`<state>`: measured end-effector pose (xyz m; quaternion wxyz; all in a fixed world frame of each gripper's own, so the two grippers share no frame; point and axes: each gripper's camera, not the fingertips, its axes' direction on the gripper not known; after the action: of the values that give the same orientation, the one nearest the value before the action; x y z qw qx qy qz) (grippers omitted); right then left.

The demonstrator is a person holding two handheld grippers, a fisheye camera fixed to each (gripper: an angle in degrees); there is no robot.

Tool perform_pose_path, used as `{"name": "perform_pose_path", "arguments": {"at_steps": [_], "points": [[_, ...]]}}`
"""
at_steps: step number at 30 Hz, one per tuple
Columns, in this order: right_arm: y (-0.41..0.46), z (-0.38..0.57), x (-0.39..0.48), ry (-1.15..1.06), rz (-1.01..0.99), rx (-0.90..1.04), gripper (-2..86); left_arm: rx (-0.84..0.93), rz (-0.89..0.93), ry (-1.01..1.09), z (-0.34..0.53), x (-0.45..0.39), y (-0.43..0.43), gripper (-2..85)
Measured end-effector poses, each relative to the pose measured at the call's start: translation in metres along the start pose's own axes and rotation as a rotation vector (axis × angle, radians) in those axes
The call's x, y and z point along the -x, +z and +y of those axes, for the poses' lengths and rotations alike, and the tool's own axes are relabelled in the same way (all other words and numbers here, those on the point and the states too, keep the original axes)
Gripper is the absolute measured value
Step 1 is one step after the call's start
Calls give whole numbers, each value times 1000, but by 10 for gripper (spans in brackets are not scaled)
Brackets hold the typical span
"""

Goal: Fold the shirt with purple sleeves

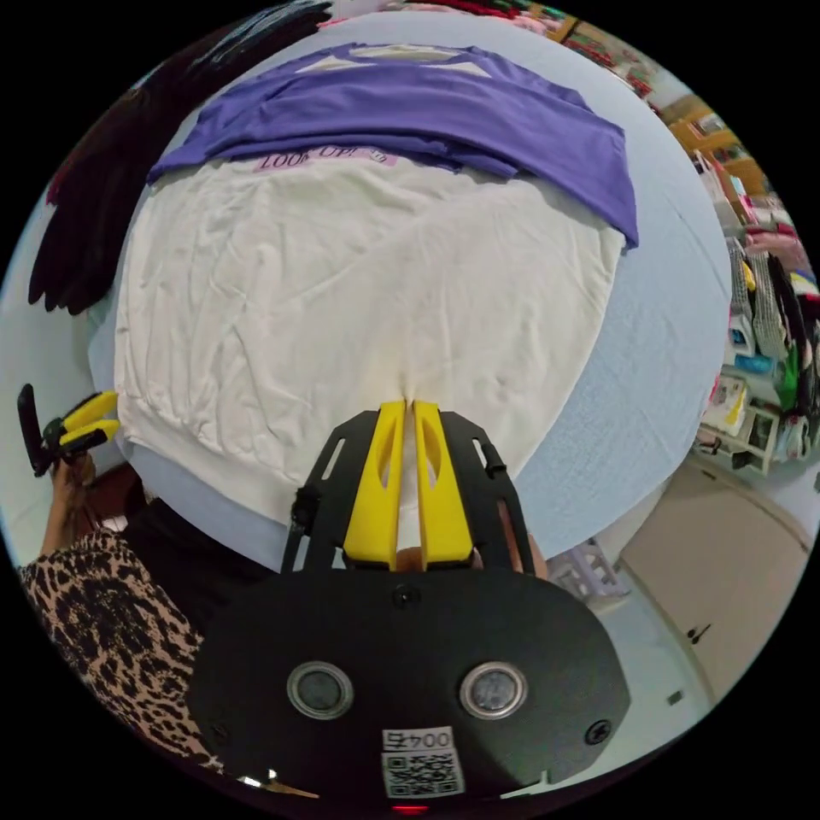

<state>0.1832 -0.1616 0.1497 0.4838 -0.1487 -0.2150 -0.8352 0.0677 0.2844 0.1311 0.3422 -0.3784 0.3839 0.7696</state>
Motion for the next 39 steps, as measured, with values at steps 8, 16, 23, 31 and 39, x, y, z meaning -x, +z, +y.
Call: {"name": "perform_pose_path", "arguments": {"at_steps": [8,16,23,31,39], "points": [[-68,97,-129,145,-489,-211,108,-23,69,-71,6,19,-15,129],[-72,262,-268,383,-885,-347,123,-57,288,-255,21,62,-12,135],[-84,332,-291,357,-1046,-359,115,-97,409,-347,29,95,-15,129],[-108,379,-318,407,-1167,-367,76,-83,385,-348,22,108,-24,104],[-180,397,-322,333,-1187,-364,20,-153,464,-404,37,131,-30,32]]}}
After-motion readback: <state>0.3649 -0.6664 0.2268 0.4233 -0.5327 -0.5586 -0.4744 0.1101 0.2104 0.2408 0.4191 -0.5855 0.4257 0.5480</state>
